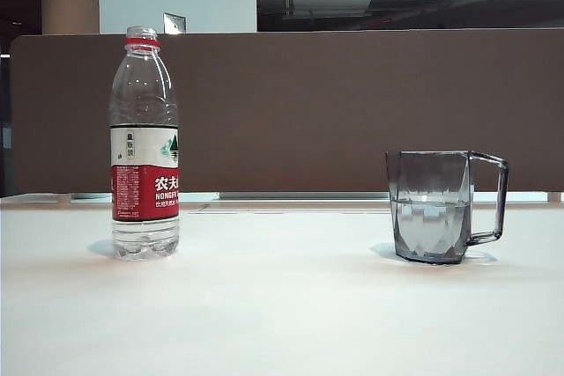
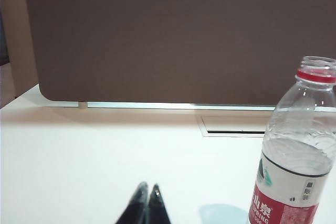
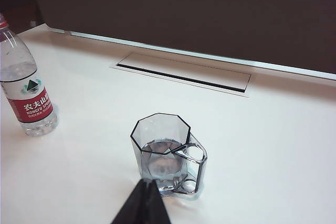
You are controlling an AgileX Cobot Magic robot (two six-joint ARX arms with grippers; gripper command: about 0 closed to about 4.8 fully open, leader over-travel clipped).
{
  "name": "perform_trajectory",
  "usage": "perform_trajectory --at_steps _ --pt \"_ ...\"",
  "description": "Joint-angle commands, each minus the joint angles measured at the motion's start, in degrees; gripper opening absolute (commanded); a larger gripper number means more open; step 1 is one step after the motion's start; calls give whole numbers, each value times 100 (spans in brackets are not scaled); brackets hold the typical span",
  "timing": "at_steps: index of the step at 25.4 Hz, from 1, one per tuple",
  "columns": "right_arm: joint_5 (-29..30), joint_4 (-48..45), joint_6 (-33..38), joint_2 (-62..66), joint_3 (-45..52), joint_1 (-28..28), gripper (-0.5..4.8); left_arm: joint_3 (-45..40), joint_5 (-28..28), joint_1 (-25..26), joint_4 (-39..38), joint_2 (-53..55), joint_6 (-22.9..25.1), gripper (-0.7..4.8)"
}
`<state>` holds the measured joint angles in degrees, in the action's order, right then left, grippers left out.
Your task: Pick up the mineral water bottle with the left hand on the table and pour water into the mug until it's half full.
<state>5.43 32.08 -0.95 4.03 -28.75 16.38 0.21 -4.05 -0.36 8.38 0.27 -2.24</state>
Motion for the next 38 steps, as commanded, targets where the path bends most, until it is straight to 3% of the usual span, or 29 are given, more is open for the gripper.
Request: perform_trajectory --at_steps 1,9,11,14,17,28,38 --pt "2 -87 -17 0 -26 -2 -8 22 -13 -2 111 0 -11 -5" --pt "-9 -129 -26 0 17 -2 -8 22 -13 -2 114 0 -11 -5" --pt "-391 -555 -63 -17 345 -7 -8 22 -13 -2 114 0 -11 -5" --pt "-520 -1279 -59 -205 885 -87 -8 22 -13 -2 114 0 -11 -5" --pt "-555 -2155 -57 -407 1528 -378 -8 22 -13 -2 111 0 -11 -5" --pt "-599 -3178 -50 -407 2452 -1696 -8 22 -13 -2 111 0 -9 -5" --pt "-590 -3574 142 -407 2828 -1786 -8 22 -13 -2 111 0 -9 -5"
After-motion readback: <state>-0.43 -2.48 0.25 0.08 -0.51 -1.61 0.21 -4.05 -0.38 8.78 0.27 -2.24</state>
